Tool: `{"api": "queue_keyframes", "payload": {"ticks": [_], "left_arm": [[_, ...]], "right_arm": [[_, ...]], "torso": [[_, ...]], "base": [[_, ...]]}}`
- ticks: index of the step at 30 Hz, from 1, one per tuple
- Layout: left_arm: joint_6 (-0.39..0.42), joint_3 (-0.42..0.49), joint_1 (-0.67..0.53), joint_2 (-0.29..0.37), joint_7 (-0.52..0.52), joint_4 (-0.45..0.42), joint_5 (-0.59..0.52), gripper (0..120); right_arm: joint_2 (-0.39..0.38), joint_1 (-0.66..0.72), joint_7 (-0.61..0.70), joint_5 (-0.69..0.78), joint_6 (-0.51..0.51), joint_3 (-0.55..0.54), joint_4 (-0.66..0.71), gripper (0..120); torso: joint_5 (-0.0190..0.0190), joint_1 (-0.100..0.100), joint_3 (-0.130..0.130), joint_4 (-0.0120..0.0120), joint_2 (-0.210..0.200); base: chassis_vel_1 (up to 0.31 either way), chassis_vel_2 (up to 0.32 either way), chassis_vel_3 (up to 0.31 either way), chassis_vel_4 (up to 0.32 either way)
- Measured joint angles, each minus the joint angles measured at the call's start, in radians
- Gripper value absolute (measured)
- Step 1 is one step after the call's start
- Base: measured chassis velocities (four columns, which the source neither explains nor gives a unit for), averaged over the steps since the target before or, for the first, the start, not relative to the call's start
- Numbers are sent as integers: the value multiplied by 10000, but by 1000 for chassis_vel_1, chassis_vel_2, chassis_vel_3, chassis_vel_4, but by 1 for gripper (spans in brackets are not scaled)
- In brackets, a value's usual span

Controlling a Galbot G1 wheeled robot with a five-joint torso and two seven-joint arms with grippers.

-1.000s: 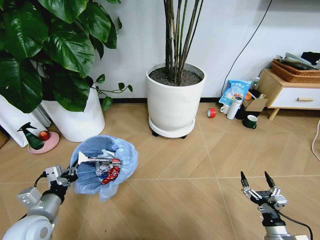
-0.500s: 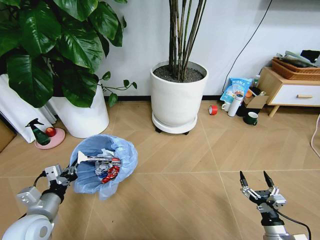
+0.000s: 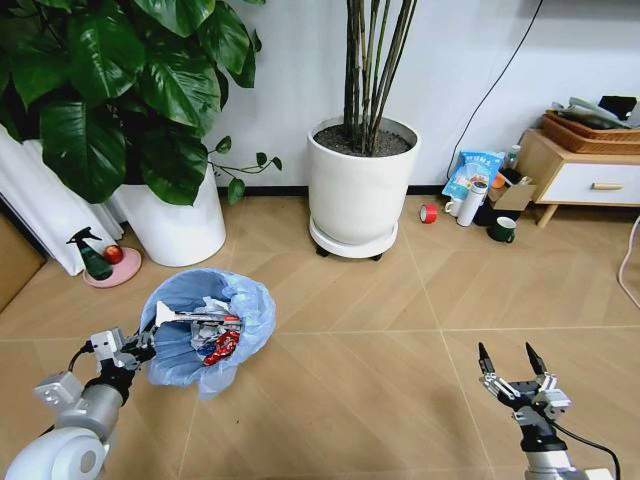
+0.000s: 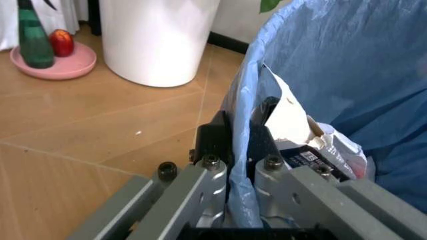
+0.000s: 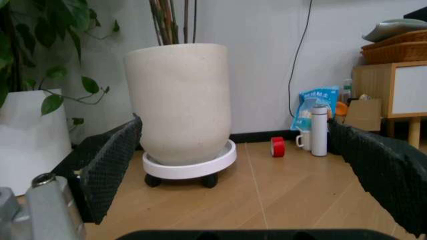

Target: Pick up the trash bin and place the garbage on the floor into it.

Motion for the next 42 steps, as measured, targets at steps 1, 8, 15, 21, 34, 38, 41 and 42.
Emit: {"api": "queue_keyframes", "payload": {"ticks": [1, 8, 15, 21, 34, 38, 41, 42], "left_arm": [[0, -7, 0, 3, -3, 0, -2, 0], [4, -30, 6, 22, -15, 0, -16, 0], [5, -43, 14, 17, -20, -11, -21, 0], [5, -44, 40, -7, -21, -24, -19, 0], [6, -47, 50, 2, -36, -60, -11, 0], [11, -47, 44, 5, -41, -62, -11, 0], [12, -49, 33, 11, -45, -62, -10, 0], [12, -48, 27, 11, -46, -61, -10, 0]], "right_arm": [[0, 8, 0, 2, 0, -4, -9, 100], [-7, 47, -10, 9, 13, -27, -62, 100], [-13, 43, -24, 10, 20, -47, -89, 100], [-37, 33, -28, 16, 25, -52, -91, 100], [-51, 5, -40, 17, 42, -91, -80, 100], [-66, 6, -40, 22, 44, -91, -80, 100], [-69, 15, -40, 30, 48, -91, -90, 100], [-69, 19, -40, 32, 50, -91, -94, 100]], "torso": [[0, 0, 0, 0, 0], [0, 0, 0, 0, 0], [0, 0, 0, 0, 0], [0, 0, 0, 1, 0], [0, 0, 0, 0, 0], [0, 0, 0, 0, 0], [-1, 0, 0, 1, 0], [1, 0, 0, -1, 0]], "base": [[115, -25, -99, 33], [103, -34, -100, 26], [104, -33, -111, 23], [109, -33, -101, 20], [123, -54, -127, 35], [136, -67, -126, 76], [143, -61, -130, 66], [133, -58, -138, 58]]}}
